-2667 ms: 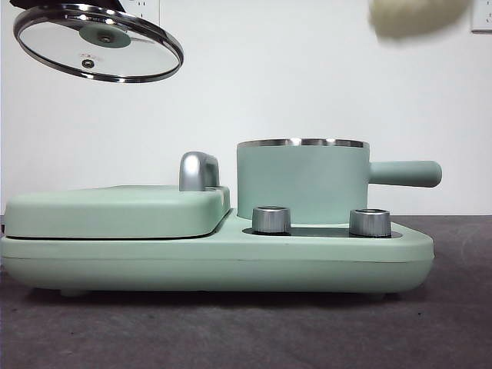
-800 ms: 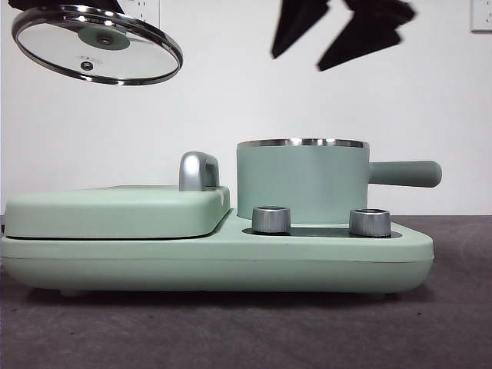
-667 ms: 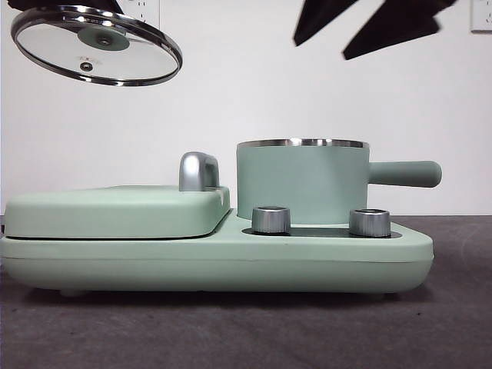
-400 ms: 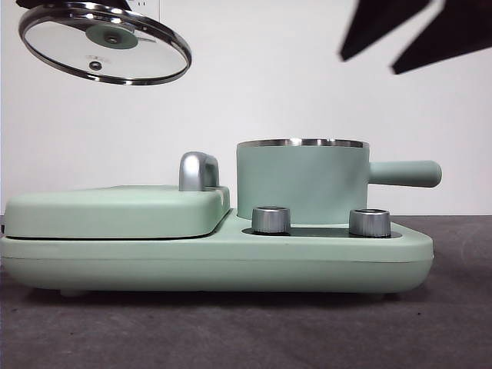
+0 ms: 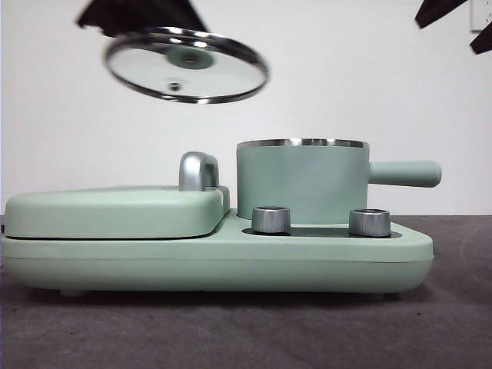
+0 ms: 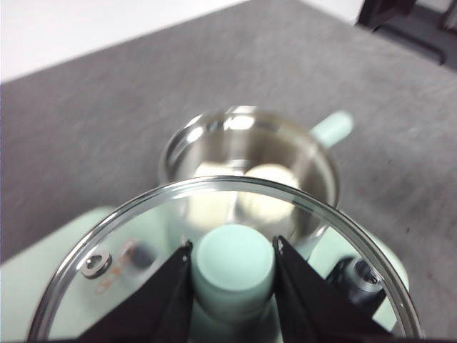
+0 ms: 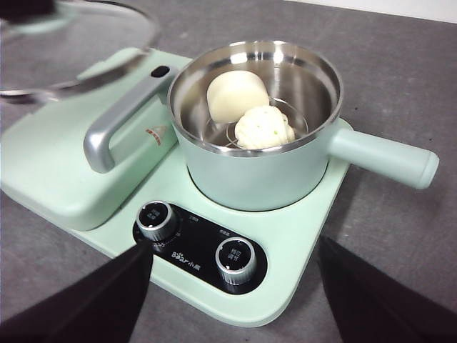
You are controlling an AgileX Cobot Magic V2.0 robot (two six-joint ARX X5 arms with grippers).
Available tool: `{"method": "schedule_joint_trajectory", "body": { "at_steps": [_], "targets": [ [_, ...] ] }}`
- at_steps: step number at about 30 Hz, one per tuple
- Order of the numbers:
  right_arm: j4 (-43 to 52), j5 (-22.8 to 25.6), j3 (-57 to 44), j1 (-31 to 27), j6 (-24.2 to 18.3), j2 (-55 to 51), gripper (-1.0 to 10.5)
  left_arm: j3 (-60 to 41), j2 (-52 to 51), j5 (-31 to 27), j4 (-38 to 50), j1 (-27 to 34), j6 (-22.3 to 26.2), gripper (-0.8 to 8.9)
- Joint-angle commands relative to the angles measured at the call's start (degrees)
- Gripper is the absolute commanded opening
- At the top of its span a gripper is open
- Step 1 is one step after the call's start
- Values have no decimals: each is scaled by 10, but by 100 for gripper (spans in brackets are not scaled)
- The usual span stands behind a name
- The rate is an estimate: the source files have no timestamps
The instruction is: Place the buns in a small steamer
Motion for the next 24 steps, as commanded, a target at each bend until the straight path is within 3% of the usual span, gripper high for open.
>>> {"method": "schedule_joint_trajectory", "body": {
  "at_steps": [1,10,24],
  "targets": [
    [3,0,2,6,26,-7,364,10,32,3,55,-21,-16,11],
    [3,-2,2,6,43,-13,364,28,126,-28,168,-57,-10,11],
    [-5,-2,2,6,42,-12,364,150,245,-29,170,-61,34,11]
  ]
}}
